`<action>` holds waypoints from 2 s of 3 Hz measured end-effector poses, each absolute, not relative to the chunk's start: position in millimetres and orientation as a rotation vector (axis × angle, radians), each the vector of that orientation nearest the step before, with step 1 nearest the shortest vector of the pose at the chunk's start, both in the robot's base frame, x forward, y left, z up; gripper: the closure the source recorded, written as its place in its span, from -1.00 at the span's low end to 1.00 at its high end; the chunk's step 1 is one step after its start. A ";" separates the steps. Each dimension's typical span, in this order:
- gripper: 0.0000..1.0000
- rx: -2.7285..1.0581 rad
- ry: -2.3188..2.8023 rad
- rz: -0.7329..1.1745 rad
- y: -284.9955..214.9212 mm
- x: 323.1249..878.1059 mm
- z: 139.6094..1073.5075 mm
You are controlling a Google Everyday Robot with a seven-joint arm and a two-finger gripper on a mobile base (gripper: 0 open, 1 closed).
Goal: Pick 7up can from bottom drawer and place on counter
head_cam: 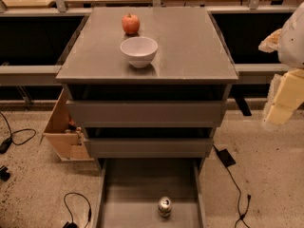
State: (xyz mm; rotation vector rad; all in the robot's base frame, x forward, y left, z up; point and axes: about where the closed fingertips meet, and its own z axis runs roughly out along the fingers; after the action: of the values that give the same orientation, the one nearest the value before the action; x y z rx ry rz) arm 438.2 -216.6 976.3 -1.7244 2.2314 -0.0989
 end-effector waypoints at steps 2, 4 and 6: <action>-1.00 -1.657 2.204 0.015 -220.5 442.2 934.8; -1.00 -1.494 2.090 0.265 -228.0 425.5 812.1; -1.00 -1.304 1.966 0.278 -236.4 439.6 746.8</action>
Offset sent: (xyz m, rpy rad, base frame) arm 0.0116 -0.0114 -0.1042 0.2599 0.0131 -0.0257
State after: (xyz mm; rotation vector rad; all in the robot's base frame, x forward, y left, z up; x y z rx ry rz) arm 439.6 -236.4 746.8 -1.3042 1.9657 0.2778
